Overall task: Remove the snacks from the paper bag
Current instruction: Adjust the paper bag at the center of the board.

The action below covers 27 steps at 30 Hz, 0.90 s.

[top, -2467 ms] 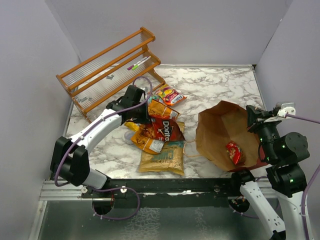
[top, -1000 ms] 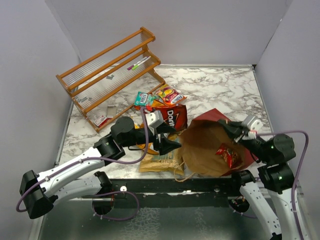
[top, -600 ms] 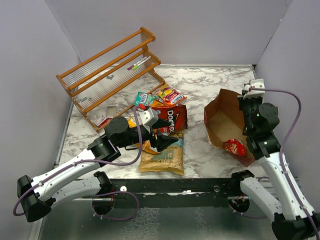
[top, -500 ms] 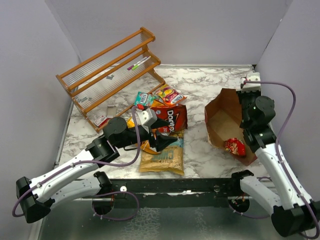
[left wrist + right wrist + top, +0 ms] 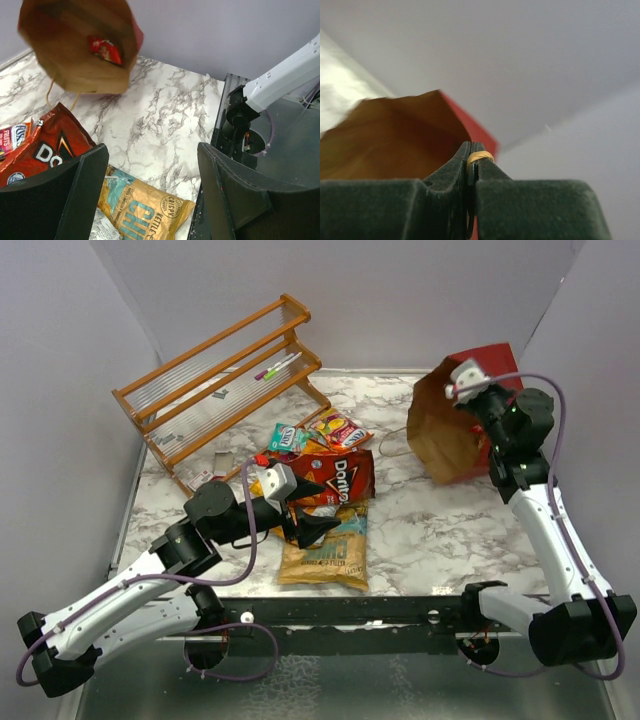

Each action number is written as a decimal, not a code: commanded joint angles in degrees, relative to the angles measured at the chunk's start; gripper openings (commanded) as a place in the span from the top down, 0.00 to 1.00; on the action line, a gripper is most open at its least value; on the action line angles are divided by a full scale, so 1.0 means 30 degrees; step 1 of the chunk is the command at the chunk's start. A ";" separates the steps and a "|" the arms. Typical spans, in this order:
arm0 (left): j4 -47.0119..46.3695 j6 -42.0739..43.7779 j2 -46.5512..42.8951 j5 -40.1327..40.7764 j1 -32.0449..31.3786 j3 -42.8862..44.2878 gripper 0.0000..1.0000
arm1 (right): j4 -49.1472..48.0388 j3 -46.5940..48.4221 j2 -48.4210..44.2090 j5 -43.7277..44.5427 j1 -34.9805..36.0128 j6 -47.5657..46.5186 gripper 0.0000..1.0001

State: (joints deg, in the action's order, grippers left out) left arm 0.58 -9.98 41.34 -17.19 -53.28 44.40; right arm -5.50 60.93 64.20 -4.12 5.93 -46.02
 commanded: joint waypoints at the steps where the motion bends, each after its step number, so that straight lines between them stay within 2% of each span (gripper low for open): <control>1: 0.0491 0.0243 -0.0693 0.0718 -0.0083 0.0152 0.25 | 0.4268 -0.2648 -0.2280 -1.2527 0.0914 -0.3119 0.98; 5: 0.0369 0.0038 -0.0632 0.0500 -0.0084 0.0046 0.25 | 0.3197 -0.6935 -0.5791 -1.3744 0.1156 0.0349 0.98; 7: 0.0123 -0.0061 -0.0347 0.0167 -0.0087 -0.0065 0.25 | 0.1614 -0.8713 -0.8087 -1.2461 0.1157 0.3310 0.98; 9: -0.0145 -0.0152 0.0084 -0.0371 -0.0083 -0.0113 0.25 | 0.1568 -0.9269 -0.9475 -0.9517 0.1157 0.5467 0.98; 14: -0.1455 -0.0827 0.1497 -0.1423 -0.0119 -0.0052 0.25 | 0.4227 -0.7222 -0.9581 -0.1509 0.1157 0.6862 0.98; 19: -0.2857 -0.1746 0.3113 -0.1694 -0.0235 0.0375 0.25 | 0.5109 -0.5137 -0.8407 -0.0121 0.1157 0.7198 0.98; 25: -0.2734 -0.2464 0.4525 -0.0659 -0.0957 0.1169 0.25 | 0.5601 -0.3876 -0.7004 0.5592 0.1157 0.8355 0.98; 27: -0.2719 -0.2570 0.4878 -0.0314 -0.1307 0.1286 0.25 | 0.6250 -0.3429 -0.6774 0.5962 0.1157 0.8299 0.98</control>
State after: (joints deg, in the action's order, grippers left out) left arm -4.97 -15.73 54.85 -19.90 -55.53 45.47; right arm 9.43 47.03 42.39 1.45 9.43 -23.68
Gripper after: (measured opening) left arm 0.748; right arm 0.021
